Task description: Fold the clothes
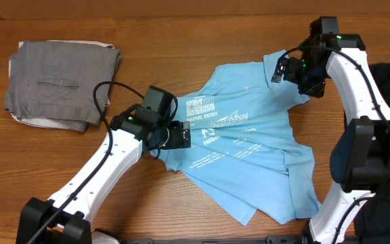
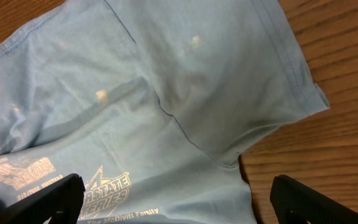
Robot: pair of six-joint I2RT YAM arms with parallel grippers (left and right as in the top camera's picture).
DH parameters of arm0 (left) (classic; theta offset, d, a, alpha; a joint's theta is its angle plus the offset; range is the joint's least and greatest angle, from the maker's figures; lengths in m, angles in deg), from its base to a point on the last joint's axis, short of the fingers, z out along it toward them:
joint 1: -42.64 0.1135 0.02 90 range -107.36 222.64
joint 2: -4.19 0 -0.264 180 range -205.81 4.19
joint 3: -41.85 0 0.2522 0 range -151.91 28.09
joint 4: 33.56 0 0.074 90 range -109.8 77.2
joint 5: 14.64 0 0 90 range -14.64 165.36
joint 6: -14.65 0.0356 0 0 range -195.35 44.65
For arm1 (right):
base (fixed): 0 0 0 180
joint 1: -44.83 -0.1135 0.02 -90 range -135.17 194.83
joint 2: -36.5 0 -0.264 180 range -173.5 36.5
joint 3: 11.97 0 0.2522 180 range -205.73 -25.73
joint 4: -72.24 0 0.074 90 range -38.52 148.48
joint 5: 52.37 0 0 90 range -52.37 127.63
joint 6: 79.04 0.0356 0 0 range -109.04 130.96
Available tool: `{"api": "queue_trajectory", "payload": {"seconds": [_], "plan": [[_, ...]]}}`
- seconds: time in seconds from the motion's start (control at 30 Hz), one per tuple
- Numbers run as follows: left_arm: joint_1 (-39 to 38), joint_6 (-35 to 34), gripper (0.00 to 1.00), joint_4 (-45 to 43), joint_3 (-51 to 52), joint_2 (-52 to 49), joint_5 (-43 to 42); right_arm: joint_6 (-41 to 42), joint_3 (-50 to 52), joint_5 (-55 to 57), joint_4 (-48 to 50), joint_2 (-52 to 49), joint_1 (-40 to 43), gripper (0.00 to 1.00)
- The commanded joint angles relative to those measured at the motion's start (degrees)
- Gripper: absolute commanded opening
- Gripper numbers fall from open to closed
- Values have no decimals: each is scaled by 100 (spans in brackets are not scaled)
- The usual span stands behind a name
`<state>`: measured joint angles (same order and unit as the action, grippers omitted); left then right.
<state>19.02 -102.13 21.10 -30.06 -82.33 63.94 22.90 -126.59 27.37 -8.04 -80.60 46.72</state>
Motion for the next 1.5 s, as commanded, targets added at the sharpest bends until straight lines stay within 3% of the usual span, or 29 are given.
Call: {"api": "queue_trajectory", "payload": {"seconds": [0.0, 0.03, 0.17, 0.3, 0.47, 0.77, 1.03, 1.47], "plan": [[-44, 520, 42, -48, -529, -35, -951, 2, -98, -33, 20, 146, 20, 100], [-55, 529, 27, 57, -723, -35, -890, 2, -98, -33, 20, 146, 20, 100], [-160, 538, 4, 855, -1943, -37, -131, 2, -98, -33, 20, 146, 20, 100], [-203, 684, 4, 1478, -3303, -151, 673, 4, -98, -33, 20, 146, 20, 100], [-199, 1060, 4, 1862, -4433, -730, 894, 2, -98, -35, 20, 146, 20, 100], [-437, 1051, 4, 1945, -4489, -2522, 496, 2, -98, -35, 20, 146, 20, 100], [-656, 734, 4, 1384, -4489, -3845, 588, 2, -98, -35, 20, 146, 20, 100], [-1016, 407, 4, 1456, -4481, -4798, 175, 2, -98, -33, 20, 146, 20, 100]]}}
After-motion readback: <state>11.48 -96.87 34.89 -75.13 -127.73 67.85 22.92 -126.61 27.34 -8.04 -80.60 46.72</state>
